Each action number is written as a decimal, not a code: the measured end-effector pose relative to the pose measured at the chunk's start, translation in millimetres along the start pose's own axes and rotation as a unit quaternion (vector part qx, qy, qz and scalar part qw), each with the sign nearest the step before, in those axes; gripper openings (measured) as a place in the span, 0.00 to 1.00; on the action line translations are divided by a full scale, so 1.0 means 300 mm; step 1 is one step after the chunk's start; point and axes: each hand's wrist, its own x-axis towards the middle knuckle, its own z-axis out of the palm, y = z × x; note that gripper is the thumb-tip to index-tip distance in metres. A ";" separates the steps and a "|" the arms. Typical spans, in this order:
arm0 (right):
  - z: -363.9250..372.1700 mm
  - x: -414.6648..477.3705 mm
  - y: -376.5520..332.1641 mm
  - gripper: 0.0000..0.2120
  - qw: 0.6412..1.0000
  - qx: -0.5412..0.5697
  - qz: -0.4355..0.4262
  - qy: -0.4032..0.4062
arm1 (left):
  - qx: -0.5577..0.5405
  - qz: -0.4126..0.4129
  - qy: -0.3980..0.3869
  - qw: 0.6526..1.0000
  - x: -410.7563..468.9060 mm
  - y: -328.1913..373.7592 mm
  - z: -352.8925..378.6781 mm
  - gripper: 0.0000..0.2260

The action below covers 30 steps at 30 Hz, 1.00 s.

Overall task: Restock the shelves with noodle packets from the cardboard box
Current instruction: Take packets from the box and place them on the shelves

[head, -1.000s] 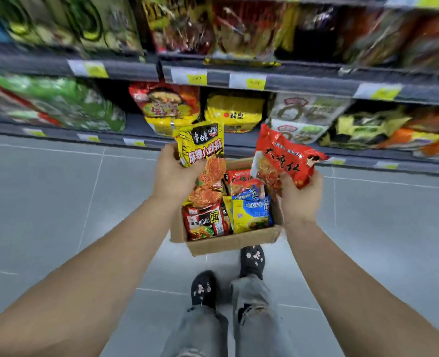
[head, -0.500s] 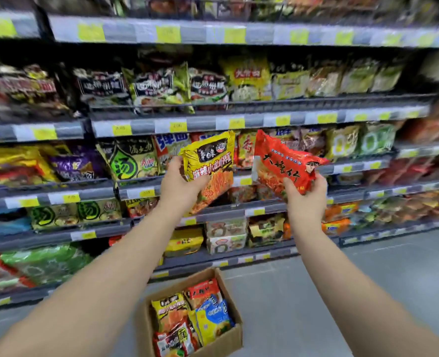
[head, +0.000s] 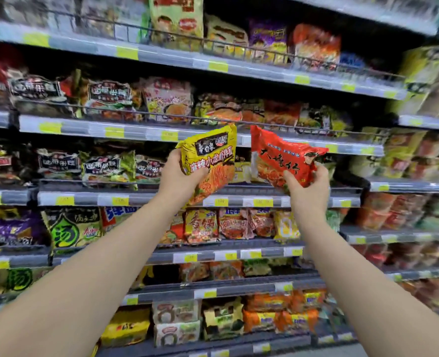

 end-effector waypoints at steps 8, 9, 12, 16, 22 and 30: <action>-0.097 0.331 0.012 0.19 0.994 0.002 -0.103 0.025 | -0.003 0.105 0.036 0.994 0.179 0.166 0.208 0.17; -0.098 0.378 0.023 0.18 0.993 -0.003 -0.114 0.027 | -0.006 0.121 0.042 0.992 0.213 0.176 0.237 0.17; -0.092 0.516 0.056 0.16 0.987 -0.009 -0.153 0.043 | 0.011 0.156 0.061 0.986 0.339 0.183 0.326 0.18; -0.065 0.691 0.114 0.15 0.978 -0.028 -0.203 0.035 | 0.071 0.188 0.063 0.978 0.517 0.176 0.430 0.21; -0.024 0.922 0.202 0.15 0.970 -0.094 -0.225 0.010 | 0.125 0.178 0.052 0.975 0.743 0.148 0.566 0.18; 0.015 1.151 0.333 0.17 0.975 -0.094 -0.203 0.003 | 0.184 0.182 0.041 0.965 0.950 0.173 0.736 0.20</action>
